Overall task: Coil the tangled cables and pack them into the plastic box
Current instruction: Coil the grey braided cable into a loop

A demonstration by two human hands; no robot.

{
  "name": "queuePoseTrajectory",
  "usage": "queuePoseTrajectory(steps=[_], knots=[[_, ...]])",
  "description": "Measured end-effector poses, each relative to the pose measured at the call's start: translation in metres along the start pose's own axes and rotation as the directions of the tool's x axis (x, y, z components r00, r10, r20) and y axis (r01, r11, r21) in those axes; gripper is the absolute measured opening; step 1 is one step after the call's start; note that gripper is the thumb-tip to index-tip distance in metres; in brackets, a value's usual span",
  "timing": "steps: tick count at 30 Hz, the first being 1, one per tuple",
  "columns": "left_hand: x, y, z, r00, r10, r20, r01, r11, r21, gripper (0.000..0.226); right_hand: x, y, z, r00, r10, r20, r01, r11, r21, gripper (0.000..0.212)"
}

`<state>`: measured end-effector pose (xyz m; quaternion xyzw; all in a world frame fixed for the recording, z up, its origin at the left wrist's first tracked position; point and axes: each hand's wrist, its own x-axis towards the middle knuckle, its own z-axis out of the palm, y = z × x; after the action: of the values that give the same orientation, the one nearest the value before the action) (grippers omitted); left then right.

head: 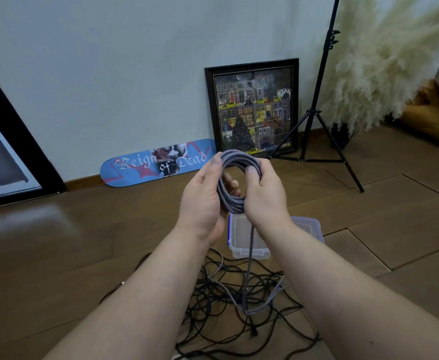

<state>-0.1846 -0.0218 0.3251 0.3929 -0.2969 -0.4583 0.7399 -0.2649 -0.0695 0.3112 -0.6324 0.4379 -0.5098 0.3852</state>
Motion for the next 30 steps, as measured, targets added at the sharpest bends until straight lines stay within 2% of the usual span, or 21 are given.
queuePoseTrajectory(steps=[3,7,9,11,17,24,30], knots=[[0.006,0.004,-0.009,0.997,0.037,-0.066,-0.032,0.996,0.079,0.024,0.001,0.003,-0.002,0.984,-0.052,0.171,0.072,0.992,-0.108,0.032],[0.013,0.01,-0.022,0.996,0.063,-0.065,-0.052,0.985,0.166,0.024,0.003,0.002,-0.018,0.873,-0.164,0.46,0.273,0.945,-0.181,0.1],[0.014,0.012,-0.023,0.998,0.041,-0.047,-0.032,0.981,0.19,0.024,0.003,0.0,-0.024,0.82,-0.208,0.534,0.397,0.878,-0.268,0.12],[0.014,0.009,-0.023,0.999,0.037,-0.017,-0.033,0.976,0.216,0.024,0.003,-0.001,-0.025,0.797,-0.234,0.556,0.476,0.811,-0.341,0.127],[0.013,0.004,-0.02,0.999,0.039,0.037,-0.047,0.972,0.231,0.026,0.001,-0.002,-0.023,0.803,-0.219,0.554,0.523,0.703,-0.481,0.132],[0.005,0.001,-0.011,1.0,-0.001,-0.007,0.002,0.986,0.164,0.026,-0.001,0.003,-0.021,0.865,-0.222,0.45,0.429,0.792,-0.435,0.111],[0.004,0.003,-0.012,0.997,-0.02,0.069,0.007,0.985,0.175,0.022,-0.001,0.006,-0.021,0.879,-0.261,0.398,0.414,0.832,-0.369,0.101]])
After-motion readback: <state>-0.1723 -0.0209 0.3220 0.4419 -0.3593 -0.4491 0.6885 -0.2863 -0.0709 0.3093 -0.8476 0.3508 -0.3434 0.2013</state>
